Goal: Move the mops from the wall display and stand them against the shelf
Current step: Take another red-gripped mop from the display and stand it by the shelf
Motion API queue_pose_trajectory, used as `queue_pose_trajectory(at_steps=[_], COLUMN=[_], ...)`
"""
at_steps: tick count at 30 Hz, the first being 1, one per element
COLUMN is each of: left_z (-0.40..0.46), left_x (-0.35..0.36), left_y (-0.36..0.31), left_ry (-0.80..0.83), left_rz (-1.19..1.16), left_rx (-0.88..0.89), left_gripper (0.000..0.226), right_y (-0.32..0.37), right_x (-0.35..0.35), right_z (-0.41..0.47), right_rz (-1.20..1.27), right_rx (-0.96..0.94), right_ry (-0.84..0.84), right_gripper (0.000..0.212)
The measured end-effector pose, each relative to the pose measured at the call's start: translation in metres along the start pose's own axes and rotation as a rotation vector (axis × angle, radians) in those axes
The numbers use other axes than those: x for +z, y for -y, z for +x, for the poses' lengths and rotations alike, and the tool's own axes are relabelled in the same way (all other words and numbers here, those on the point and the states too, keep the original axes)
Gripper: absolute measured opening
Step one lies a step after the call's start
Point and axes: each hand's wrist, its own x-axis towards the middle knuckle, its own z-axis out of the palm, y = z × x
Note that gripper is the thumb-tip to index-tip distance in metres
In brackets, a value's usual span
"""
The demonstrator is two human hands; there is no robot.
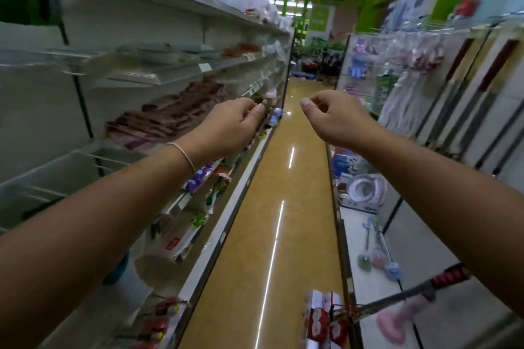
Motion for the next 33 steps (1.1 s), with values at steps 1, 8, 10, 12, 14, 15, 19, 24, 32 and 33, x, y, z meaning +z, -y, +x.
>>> queue_pose_trajectory(at_steps=[1,8,10,12,14,15,19,24,32,33], left_z=[0.006,0.087,0.101,0.109,0.118,0.123,0.15,0.193,0.293,0.304], left_x=[0.005,0.045,0.062,0.084,0.107,0.117,0.153,0.189,0.243,0.253], left_y=[0.003,0.042,0.049,0.054,0.058,0.06,0.064,0.071,0.069,0.066], left_ry=[0.002,0.081,0.104,0.141,0.19,0.214,0.273,0.28,0.279,0.278], left_rz=[0.022,0.028,-0.004,-0.026,-0.021,-0.031,-0.078,-0.071,-0.047,-0.06], left_rx=[0.022,0.186,0.206,0.227,0.244,0.239,0.221,0.248,0.182,0.175], left_gripper=[0.038,0.036,0.036,0.036,0.038,0.039,0.042,0.04,0.042,0.042], right_y=[-0.003,-0.038,-0.049,-0.062,-0.078,-0.088,-0.125,-0.178,-0.269,-0.281], right_x=[0.001,0.017,0.023,0.027,0.029,0.029,0.035,0.047,0.034,0.031], right_z=[0.001,0.035,0.034,0.033,0.034,0.035,0.048,0.08,0.151,0.158], right_rz=[-0.007,-0.085,-0.106,-0.132,-0.141,-0.144,-0.148,-0.114,-0.077,-0.09], right_rx=[0.01,0.214,0.261,0.306,0.355,0.379,0.431,0.461,0.457,0.451], right_ry=[-0.007,-0.074,-0.068,-0.061,-0.067,-0.074,-0.08,-0.11,-0.094,-0.102], right_gripper=[0.032,0.03,0.032,0.035,0.035,0.035,0.035,0.032,0.028,0.031])
